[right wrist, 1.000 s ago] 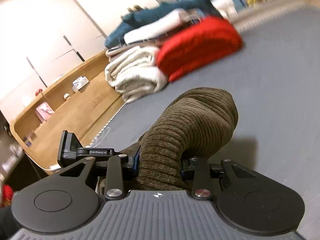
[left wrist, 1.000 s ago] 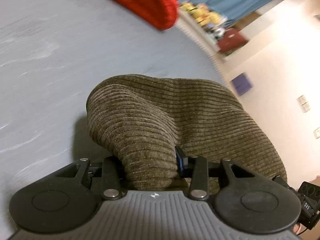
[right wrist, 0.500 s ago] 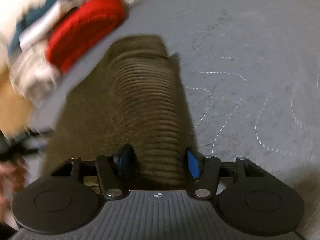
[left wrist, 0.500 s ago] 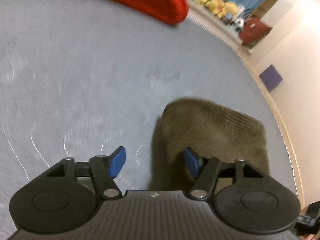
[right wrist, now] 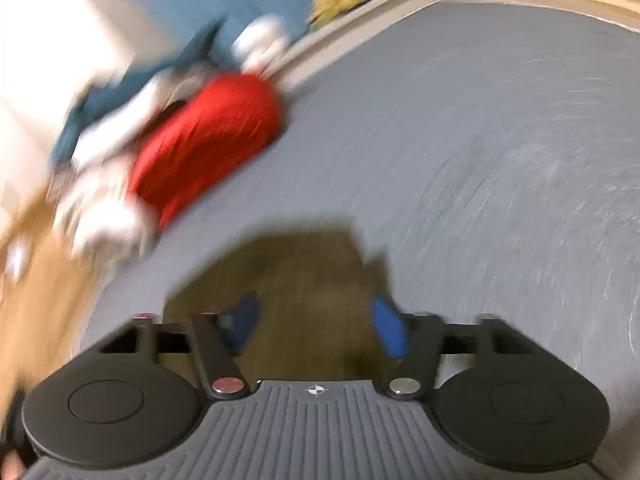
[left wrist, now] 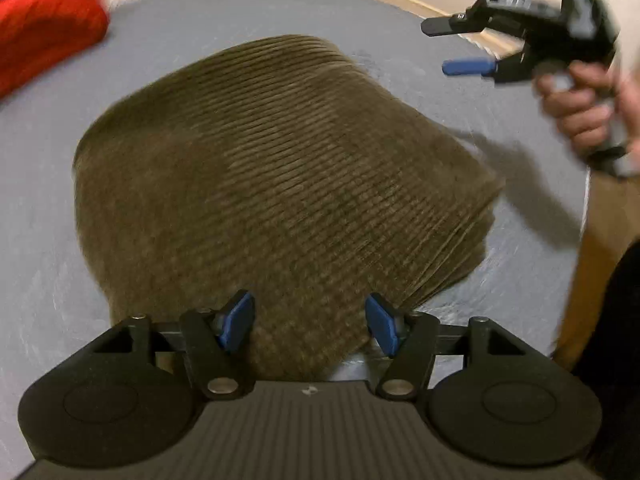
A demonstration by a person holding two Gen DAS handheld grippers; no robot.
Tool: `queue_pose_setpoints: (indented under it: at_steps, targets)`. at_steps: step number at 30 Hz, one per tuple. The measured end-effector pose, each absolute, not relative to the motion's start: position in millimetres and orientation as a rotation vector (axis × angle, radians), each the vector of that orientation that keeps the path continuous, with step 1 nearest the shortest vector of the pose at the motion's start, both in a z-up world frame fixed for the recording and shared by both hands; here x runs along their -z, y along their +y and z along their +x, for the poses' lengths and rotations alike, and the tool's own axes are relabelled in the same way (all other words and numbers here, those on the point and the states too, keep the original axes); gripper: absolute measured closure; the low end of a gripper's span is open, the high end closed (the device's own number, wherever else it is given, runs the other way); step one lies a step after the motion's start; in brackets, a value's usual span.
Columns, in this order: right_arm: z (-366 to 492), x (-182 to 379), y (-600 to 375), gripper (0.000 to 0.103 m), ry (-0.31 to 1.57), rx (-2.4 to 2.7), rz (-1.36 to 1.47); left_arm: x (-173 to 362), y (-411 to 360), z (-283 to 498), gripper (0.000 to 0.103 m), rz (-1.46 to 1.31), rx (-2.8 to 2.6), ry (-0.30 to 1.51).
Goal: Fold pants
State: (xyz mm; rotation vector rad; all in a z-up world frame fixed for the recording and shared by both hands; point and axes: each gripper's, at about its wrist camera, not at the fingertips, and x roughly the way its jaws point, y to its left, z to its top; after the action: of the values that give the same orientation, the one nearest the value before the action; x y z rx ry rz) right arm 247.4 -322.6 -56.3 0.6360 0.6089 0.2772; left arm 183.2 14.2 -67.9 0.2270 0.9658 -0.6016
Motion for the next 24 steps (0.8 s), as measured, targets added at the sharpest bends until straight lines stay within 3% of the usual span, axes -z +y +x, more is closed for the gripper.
queue_pose_setpoints:
  at_steps: [7, 14, 20, 24]
  targets:
    - [333, 101, -301, 0.02, 0.746, -0.312, 0.76, 77, 8, 184, 0.038, 0.346, 0.642, 0.947]
    - [363, 100, -281, 0.067, 0.754, -0.216, 0.725, 77, 22, 185, 0.038, 0.303, 0.661, 0.934]
    - [369, 94, -265, 0.066, 0.772, -0.162, 0.644, 76, 23, 183, 0.038, 0.312, 0.676, 0.923]
    - [353, 76, -277, 0.067, 0.721, -0.073, 0.621, 48, 46, 185, 0.038, 0.16, 0.699, 0.837]
